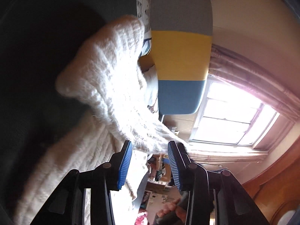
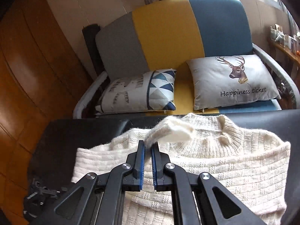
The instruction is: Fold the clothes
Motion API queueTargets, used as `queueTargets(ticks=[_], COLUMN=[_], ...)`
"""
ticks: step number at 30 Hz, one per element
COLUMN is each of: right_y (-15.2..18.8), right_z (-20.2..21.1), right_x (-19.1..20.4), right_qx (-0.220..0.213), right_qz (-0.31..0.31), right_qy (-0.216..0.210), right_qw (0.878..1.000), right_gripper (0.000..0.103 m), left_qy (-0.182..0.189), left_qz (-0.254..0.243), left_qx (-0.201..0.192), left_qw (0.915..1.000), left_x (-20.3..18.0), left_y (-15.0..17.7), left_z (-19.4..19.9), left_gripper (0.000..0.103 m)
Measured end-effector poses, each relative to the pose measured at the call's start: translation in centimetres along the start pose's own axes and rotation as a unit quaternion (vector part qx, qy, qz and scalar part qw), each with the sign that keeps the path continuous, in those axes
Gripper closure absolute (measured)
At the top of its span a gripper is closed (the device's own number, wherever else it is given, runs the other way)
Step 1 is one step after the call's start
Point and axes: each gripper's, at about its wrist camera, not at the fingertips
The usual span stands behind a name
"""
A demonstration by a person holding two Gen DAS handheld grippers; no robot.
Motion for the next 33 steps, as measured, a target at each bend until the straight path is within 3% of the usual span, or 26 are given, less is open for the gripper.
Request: queueTargets(ticks=[4,8,12,17,22,24,28,33], right_y=[-2.3,-3.7,-1.1,4.7,9.0,10.4,11.6,10.8], right_z=[3.0,5.8,6.6,6.2,7.2,7.4,8.0,7.4], right_x=[-0.1,-4.7,-11.9,-18.2,-21.8,-23.5,-25.6,-25.3], right_qx=[-0.043,-0.073,-0.054,-0.006,-0.01,-0.019,-0.052,-0.076], right_qz=[0.031,0.016,-0.063,-0.144,-0.227,-0.288,-0.372,-0.388], right_qy=[0.0,0.05,0.098,0.128,0.11,0.077,0.025,0.033], right_qw=[0.999,0.996,0.992,0.981,0.968,0.954,0.926,0.918], right_gripper=[0.097,0.097,0.097,0.097,0.094,0.084,0.082,0.078], left_qy=[-0.045,-0.053,-0.056,-0.07,-0.093,-0.103,-0.105,-0.097], left_qz=[-0.012,-0.001,-0.002,-0.015,-0.039,-0.046,-0.034,-0.054], left_qx=[-0.022,-0.045,-0.057,-0.066,-0.071,-0.07,-0.064,-0.055], left_qw=[0.9987,0.9975,0.9968,0.9952,0.9924,0.9912,0.9918,0.9923], left_x=[0.2,1.1,1.7,1.5,0.8,0.9,1.2,0.0], left_y=[-0.2,-0.7,-1.5,-1.7,-1.6,-1.7,-2.2,-2.4], left_z=[-1.8,-2.2,-1.6,-1.9,-2.5,-2.7,-3.0,-3.5], left_gripper=[0.064,0.064,0.064,0.064,0.072,0.076,0.077,0.077])
Point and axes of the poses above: each gripper's, at about its wrist camera, not at the fingertips, and z roughly against the way its jaws point, x to its left, y to its underside, and after that the axes turned 13 degrees about -x, right-handed
